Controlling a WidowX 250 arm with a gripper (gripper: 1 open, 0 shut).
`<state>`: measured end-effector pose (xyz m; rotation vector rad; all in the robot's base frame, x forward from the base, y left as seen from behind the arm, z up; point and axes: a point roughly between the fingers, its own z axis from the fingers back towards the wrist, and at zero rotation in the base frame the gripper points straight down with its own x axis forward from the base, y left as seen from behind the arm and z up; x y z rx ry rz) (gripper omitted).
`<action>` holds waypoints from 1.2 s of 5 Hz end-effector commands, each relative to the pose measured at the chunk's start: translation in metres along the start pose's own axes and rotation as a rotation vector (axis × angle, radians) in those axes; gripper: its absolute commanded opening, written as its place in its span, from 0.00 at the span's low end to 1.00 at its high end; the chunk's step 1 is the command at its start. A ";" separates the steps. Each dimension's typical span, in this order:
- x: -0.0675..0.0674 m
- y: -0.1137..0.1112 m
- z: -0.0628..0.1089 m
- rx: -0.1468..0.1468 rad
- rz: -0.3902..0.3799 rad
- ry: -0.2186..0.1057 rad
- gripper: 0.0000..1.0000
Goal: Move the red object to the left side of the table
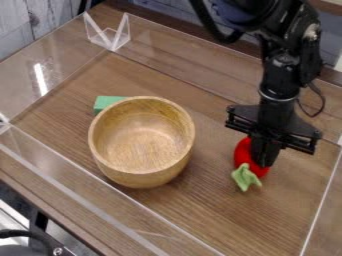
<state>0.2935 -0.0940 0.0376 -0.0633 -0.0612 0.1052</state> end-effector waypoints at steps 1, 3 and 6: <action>0.012 -0.001 0.056 -0.022 -0.002 -0.118 0.00; 0.019 0.040 0.124 -0.025 0.112 -0.212 0.00; -0.021 0.058 0.110 0.024 0.256 -0.184 0.00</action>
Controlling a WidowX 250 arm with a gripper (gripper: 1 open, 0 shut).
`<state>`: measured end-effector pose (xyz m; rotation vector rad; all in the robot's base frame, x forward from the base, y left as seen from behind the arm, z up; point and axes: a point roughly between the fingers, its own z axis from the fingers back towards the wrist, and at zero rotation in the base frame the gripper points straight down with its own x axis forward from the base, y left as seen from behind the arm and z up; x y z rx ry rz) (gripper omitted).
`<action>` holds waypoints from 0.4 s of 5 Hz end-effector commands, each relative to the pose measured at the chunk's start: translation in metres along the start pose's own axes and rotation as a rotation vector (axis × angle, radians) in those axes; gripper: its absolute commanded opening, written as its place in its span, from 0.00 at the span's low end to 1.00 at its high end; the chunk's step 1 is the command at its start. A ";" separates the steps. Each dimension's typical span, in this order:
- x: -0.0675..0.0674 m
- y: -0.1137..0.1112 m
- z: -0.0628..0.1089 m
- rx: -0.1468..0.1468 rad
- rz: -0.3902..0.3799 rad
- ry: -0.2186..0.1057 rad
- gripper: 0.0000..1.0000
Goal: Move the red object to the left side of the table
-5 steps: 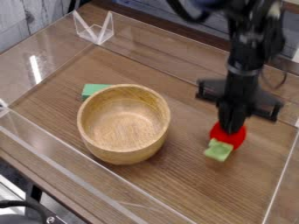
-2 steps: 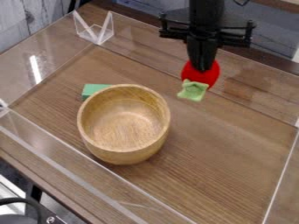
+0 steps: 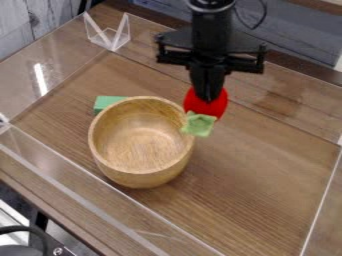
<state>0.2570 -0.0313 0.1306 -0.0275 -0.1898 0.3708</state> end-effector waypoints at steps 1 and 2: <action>0.002 -0.001 0.009 -0.019 0.025 -0.045 0.00; 0.001 -0.004 0.009 -0.023 0.042 -0.050 0.00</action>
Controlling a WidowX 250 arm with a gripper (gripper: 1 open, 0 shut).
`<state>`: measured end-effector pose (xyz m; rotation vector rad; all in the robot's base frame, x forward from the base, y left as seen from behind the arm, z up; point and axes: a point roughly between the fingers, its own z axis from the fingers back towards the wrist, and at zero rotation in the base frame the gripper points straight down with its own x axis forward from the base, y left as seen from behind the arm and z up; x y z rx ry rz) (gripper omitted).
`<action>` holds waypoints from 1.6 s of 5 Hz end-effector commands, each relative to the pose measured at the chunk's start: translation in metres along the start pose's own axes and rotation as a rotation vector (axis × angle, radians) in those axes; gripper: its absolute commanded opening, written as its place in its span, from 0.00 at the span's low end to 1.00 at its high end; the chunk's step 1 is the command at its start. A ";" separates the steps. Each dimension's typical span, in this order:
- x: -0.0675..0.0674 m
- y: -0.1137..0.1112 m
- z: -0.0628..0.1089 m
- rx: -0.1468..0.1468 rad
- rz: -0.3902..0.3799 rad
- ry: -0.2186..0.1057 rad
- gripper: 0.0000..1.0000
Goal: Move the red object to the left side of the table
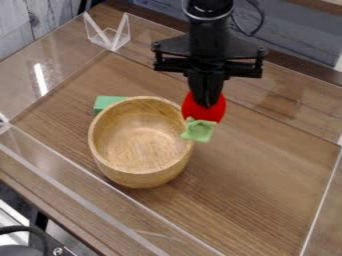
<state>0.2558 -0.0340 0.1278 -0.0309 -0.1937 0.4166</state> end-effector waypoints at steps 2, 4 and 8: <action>0.008 -0.007 0.011 -0.030 0.026 -0.057 0.00; -0.002 -0.015 0.005 -0.030 0.057 -0.071 0.00; 0.009 -0.009 0.015 -0.058 -0.083 -0.067 0.00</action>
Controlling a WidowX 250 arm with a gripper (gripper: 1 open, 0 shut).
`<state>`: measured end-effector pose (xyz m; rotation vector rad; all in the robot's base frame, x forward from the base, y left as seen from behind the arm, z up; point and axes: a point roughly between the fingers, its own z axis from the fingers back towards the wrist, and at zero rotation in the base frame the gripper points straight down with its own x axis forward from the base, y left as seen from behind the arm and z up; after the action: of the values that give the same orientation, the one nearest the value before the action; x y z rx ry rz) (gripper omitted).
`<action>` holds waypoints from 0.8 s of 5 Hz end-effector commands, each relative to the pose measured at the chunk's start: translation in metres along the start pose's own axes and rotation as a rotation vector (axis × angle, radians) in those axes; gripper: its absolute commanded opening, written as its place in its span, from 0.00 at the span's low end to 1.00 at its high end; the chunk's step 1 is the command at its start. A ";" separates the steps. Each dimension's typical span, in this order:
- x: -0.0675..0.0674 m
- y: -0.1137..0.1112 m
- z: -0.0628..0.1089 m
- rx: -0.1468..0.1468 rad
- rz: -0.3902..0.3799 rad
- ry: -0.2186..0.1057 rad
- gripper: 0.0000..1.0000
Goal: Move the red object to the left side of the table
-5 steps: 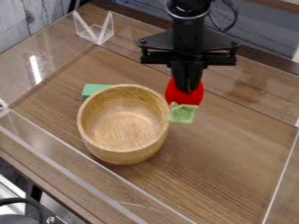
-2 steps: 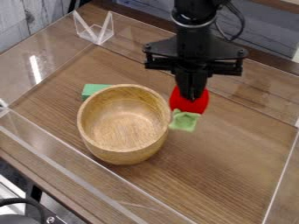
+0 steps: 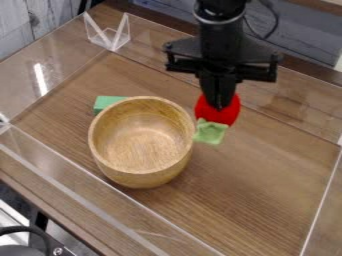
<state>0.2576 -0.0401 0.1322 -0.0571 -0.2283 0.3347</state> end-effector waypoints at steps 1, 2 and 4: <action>0.014 0.001 0.009 -0.016 -0.020 -0.044 0.00; 0.038 -0.016 0.008 -0.048 -0.094 -0.052 0.00; 0.092 -0.036 -0.030 -0.047 -0.153 -0.026 0.00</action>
<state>0.3511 -0.0449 0.1041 -0.0677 -0.1901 0.1812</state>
